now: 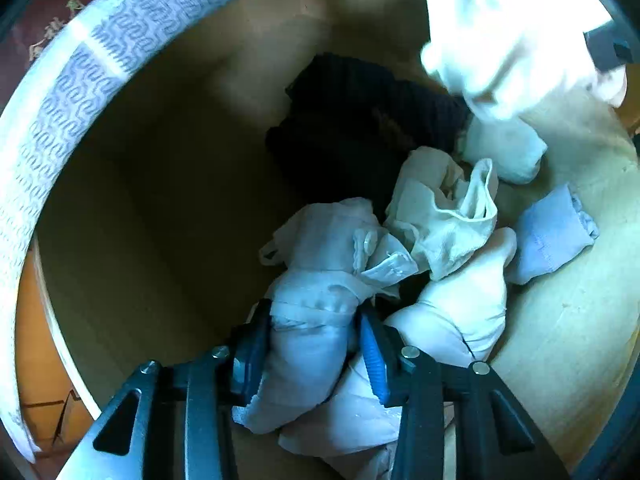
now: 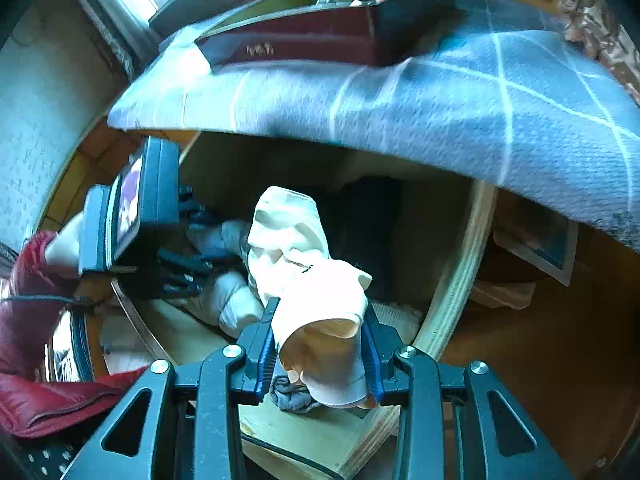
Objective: Take underwear out of drawer
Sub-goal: 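Lift the cream garment out and carry it over the box with the right tool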
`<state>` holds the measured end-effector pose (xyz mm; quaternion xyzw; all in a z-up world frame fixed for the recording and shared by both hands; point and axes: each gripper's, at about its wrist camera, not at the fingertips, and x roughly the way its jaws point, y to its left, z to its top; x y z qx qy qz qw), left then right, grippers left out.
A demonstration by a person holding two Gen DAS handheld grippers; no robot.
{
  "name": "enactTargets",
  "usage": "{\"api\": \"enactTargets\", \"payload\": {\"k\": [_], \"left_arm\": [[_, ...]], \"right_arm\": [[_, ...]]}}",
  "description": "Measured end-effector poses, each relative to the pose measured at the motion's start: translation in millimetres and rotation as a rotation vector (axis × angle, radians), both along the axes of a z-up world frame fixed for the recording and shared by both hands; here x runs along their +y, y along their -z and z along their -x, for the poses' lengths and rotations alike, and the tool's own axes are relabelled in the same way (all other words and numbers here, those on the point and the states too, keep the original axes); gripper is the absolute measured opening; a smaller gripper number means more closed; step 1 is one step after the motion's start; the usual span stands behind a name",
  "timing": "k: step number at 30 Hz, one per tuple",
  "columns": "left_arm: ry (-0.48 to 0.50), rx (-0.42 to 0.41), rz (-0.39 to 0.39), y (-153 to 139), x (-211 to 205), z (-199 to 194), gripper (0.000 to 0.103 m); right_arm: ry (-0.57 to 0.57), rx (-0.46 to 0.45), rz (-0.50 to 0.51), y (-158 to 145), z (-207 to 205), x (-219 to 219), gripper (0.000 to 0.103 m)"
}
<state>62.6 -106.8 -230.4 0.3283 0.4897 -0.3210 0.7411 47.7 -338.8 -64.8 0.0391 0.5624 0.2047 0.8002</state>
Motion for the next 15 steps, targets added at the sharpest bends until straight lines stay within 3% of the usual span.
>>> {"api": "enactTargets", "payload": {"k": [8, 15], "left_arm": [[-0.004, 0.0, -0.002, -2.2, 2.7, 4.3, 0.04], [0.0, 0.0, 0.0, -5.4, 3.5, -0.8, 0.04]], "right_arm": [[0.071, -0.084, -0.126, -58.4, -9.2, -28.6, 0.037], [0.12, -0.187, -0.141, -119.7, -61.3, -33.7, 0.037]]}}
